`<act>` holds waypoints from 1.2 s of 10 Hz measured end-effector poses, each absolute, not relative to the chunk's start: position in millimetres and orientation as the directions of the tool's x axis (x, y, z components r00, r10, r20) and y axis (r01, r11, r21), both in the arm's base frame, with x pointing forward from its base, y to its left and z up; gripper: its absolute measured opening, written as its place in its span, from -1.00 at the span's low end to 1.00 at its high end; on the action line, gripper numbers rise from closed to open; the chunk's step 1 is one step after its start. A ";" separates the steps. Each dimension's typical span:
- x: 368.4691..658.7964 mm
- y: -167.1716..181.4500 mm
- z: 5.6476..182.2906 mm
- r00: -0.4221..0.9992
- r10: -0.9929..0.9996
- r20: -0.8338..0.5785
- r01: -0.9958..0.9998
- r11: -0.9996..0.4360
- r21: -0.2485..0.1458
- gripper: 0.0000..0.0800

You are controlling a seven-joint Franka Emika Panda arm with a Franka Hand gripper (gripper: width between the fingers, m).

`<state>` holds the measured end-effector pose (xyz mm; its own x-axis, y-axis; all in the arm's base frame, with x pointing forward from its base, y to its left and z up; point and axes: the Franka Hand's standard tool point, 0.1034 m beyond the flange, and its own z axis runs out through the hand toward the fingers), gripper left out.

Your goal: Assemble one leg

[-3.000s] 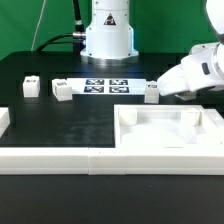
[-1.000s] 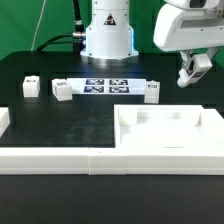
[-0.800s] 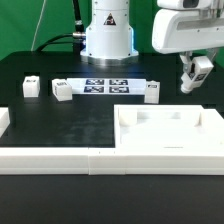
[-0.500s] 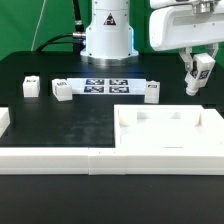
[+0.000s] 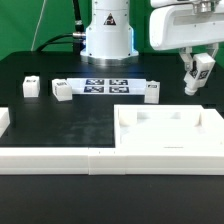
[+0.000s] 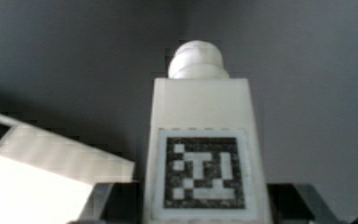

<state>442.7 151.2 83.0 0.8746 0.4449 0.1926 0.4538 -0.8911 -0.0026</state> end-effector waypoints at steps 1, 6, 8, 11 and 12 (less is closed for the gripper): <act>460.4 147.8 93.6 0.873 0.451 0.186 0.458 -0.889 0.006 -0.27; 492.2 142.8 108.0 0.854 0.487 0.183 0.492 -0.870 0.022 -0.27; 492.2 142.7 108.0 0.854 0.487 0.183 0.492 -0.870 0.022 -0.27; 505.9 134.5 115.9 0.914 0.367 0.172 0.373 -0.928 -0.006 -0.27; 517.5 134.1 119.8 0.924 0.344 0.165 0.351 -0.936 -0.012 -0.27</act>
Offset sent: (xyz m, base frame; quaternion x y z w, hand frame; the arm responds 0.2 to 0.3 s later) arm 0.0457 -0.0041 0.0166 0.0255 -0.0420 -0.0414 0.9979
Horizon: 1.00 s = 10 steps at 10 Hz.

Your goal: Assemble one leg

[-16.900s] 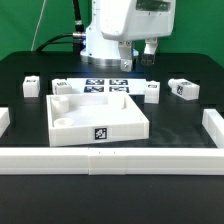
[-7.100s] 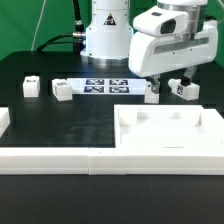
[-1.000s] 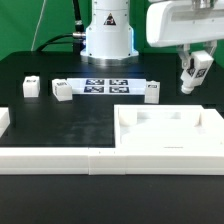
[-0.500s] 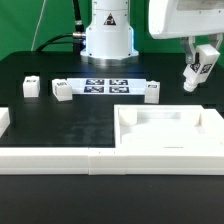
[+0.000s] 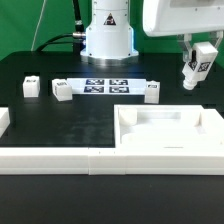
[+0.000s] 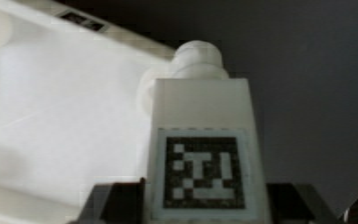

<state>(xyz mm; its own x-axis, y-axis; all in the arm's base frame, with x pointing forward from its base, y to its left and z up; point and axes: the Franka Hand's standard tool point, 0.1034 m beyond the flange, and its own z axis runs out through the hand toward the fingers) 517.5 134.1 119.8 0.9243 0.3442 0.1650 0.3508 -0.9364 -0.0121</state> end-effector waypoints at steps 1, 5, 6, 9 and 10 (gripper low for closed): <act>532.9 136.9 119.8 0.916 0.352 0.194 0.361 -0.933 -0.011 -0.27; 549.7 136.7 120.0 0.835 0.363 0.414 0.389 -0.921 0.025 -0.27; 545.1 132.0 115.8 0.806 0.356 0.473 0.386 -0.922 0.036 -0.27; 565.6 119.8 112.3 0.792 0.410 0.452 0.428 -0.901 0.067 -0.27; 576.2 122.9 113.4 0.788 0.414 0.456 0.433 -0.899 0.068 -0.27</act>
Offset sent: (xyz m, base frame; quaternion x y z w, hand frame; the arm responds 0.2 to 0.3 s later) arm 0.0000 0.0000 0.0000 0.0000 0.0000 0.0000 1.0000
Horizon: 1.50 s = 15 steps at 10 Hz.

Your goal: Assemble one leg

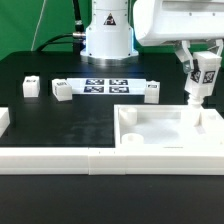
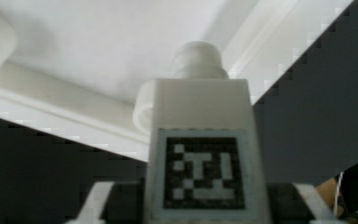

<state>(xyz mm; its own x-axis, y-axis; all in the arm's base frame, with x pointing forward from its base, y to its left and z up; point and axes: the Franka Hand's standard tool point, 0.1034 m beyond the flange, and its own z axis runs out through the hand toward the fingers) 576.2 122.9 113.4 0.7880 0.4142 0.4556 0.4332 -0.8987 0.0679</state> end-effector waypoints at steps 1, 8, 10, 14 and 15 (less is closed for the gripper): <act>589.0 127.0 115.8 0.782 0.416 0.464 0.437 -0.897 0.069 -0.27; 608.5 131.8 111.1 0.755 0.446 0.480 0.467 -0.880 0.085 -0.27; 601.7 129.2 103.3 0.760 0.447 0.472 0.467 -0.880 0.083 -0.27; 618.3 133.8 97.3 0.755 0.442 0.484 0.465 -0.882 0.080 -0.27; 622.5 133.2 93.9 0.754 0.443 0.485 0.466 -0.881 0.081 -0.27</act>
Offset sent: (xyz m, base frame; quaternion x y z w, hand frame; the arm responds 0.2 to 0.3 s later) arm 0.0394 0.0260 0.0015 0.0555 0.0474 -0.0428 0.9964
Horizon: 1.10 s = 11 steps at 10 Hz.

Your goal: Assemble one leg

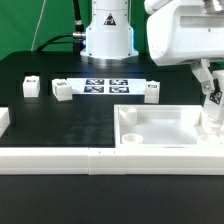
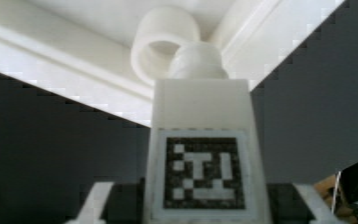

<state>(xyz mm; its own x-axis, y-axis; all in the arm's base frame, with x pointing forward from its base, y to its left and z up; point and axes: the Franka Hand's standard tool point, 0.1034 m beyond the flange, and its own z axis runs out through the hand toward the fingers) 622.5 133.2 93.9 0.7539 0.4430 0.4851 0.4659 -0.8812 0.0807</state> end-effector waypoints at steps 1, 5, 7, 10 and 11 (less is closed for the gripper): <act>624.3 131.9 90.9 0.751 0.450 0.484 0.471 -0.878 0.084 -0.27; 631.4 126.5 90.2 0.722 0.454 0.522 0.472 -0.875 0.108 -0.26; 632.1 123.9 90.1 0.717 0.448 0.535 0.465 -0.878 0.112 -0.26; 625.8 123.1 85.0 0.722 0.446 0.528 0.464 -0.879 0.108 -0.27; 622.8 123.7 82.6 0.726 0.446 0.524 0.465 -0.879 0.104 -0.27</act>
Offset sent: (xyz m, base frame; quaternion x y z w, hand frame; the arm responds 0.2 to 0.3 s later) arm 0.0062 -0.0067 -0.0091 -0.0074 0.0174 -0.0270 0.9995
